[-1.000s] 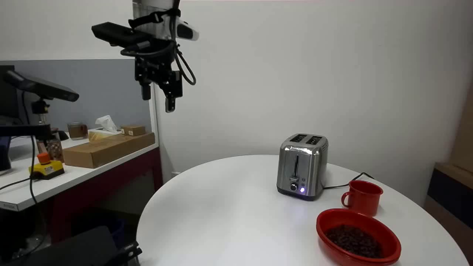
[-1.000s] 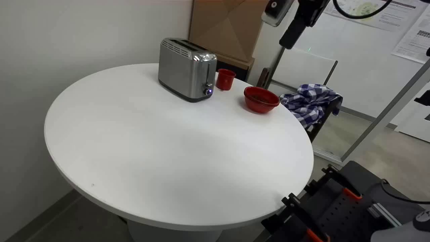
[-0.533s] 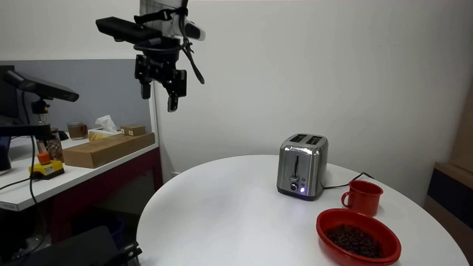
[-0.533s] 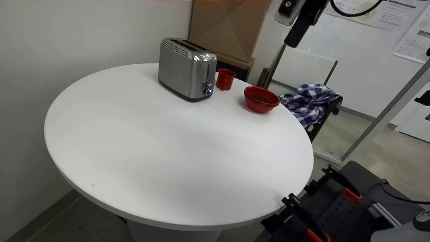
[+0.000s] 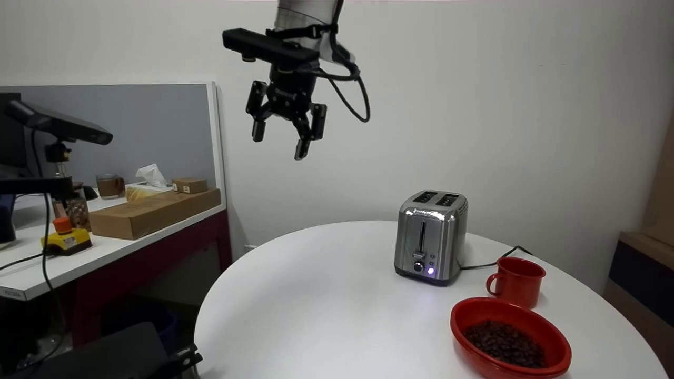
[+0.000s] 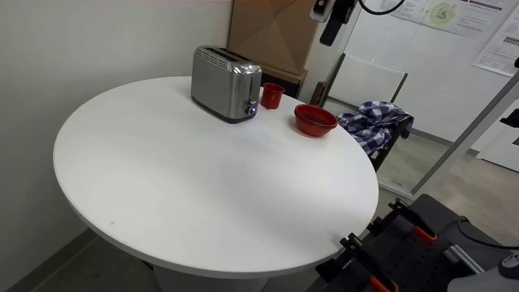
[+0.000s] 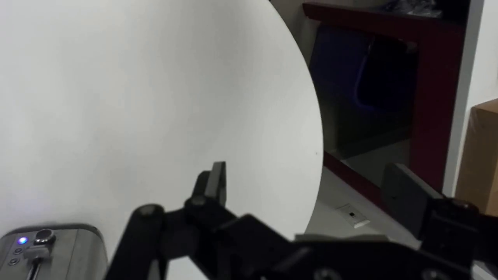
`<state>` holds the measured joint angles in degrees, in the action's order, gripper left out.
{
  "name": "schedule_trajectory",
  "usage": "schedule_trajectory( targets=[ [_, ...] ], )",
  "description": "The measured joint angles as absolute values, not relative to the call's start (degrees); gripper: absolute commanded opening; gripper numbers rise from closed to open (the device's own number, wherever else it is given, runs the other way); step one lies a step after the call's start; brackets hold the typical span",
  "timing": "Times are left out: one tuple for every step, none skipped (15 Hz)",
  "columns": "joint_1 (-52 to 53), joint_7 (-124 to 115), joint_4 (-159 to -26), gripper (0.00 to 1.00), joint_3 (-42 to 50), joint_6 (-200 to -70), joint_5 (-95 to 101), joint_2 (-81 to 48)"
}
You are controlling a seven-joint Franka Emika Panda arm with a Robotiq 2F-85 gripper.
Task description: Press the button to push up the toaster lever
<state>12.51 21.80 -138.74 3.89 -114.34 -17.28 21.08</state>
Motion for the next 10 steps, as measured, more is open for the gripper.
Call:
schedule_trajectory(
  targets=[
    [11.73, 22.16, -136.7, 1.0, 3.8, -114.34, -15.52, 18.56],
    [10.91, 22.26, -134.65, 1.0, 3.6, -114.45, -13.35, 16.09],
    [10.07, 22.26, -132.73, 1.0, 3.36, -114.54, -11.25, 13.78],
    [9.25, 22.26, -130.9, 1.0, 3.05, -114.85, -9.17, 11.54],
    [8.51, 22.26, -129.29, 1.0, 2.8, -115.32, -7.46, 9.47],
    [7.83, 22.26, -127.84, 1.0, 2.57, -116.11, -6.1, 7.48],
    [7.26, 22.26, -126.6, 1.0, 2.37, -117.2, -4.94, 5.65],
    [6.78, 22.3, -125.6, 1.0, 2.17, -118.7, -3.83, 3.95],
    [6.32, 22.31, -124.81, 1.0, 1.97, -120.25, -2.8, 2.34],
    [5.91, 22.31, -124.13, 1.0, 1.81, -121.76, -1.53, 0.82]
  ],
)
